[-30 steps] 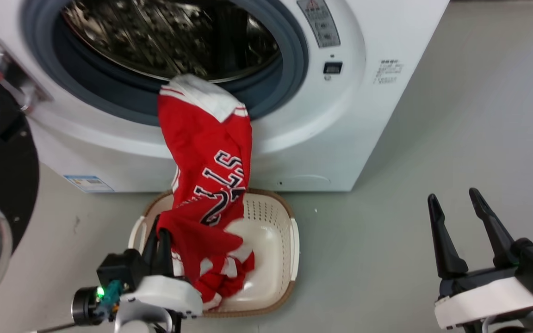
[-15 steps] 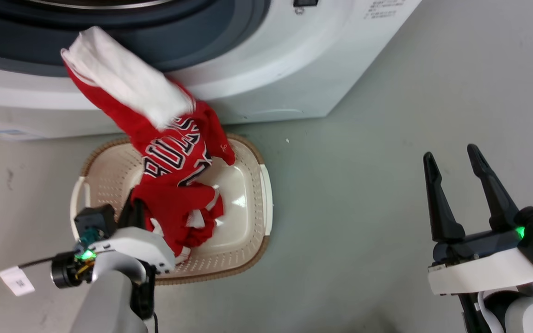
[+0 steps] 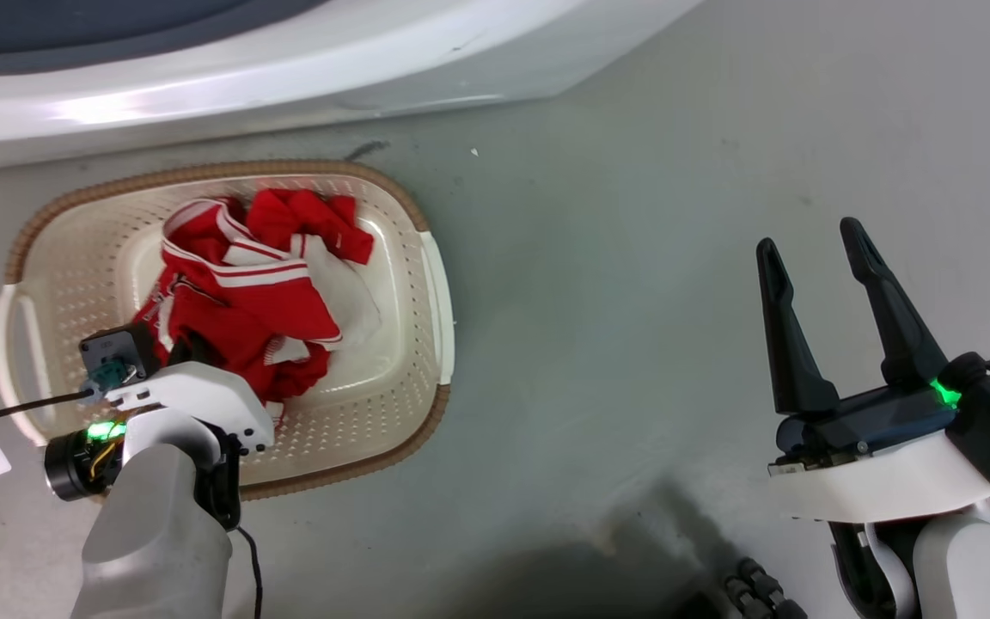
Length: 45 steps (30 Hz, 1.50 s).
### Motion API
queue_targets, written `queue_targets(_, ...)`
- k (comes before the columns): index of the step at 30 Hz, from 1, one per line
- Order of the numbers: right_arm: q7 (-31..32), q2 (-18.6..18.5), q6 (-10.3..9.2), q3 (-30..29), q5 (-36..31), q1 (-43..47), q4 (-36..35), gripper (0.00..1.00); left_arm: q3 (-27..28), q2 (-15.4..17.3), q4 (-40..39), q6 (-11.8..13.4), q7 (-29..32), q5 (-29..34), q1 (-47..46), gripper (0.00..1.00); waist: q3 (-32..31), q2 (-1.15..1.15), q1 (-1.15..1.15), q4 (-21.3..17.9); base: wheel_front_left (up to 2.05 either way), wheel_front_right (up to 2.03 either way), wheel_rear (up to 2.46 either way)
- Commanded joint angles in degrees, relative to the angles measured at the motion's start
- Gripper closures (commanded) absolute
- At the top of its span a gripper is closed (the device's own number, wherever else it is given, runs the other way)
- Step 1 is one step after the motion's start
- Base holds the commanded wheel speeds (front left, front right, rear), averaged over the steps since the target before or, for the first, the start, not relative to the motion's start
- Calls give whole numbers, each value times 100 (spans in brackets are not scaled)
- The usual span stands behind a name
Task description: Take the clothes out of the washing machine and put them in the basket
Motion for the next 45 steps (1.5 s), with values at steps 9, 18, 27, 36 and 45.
queue_targets(9, -131, 9, -4, 49, 72, -182, 136, 0, 185, 138, 789, 45, -14, -81, -396, 0, 173, 0, -1, -178, 0, 0, 0)
queue_targets(18, -171, 9, -4, -24, -22, -79, 391, 0, 267, -109, 687, -67, -15, -59, 111, 0, -865, 0, -1, 98, 0, 0, 0)
queue_targets(27, 94, 8, -4, -245, -280, 312, 500, 0, 72, -370, 202, -141, -15, 263, 849, 0, -2150, 0, -1, 503, 0, 0, 0)
queue_targets(36, 322, 8, -4, -395, -402, 703, 461, 0, -164, -536, -606, -159, -15, 492, 1364, 0, -3017, 0, -1, 817, 0, 0, 0)
queue_targets(45, 437, 9, -4, -457, -486, 1054, 420, 0, -557, -590, -2117, -93, -15, 635, 1990, 0, -3697, 0, -1, 1039, 0, 0, 0)
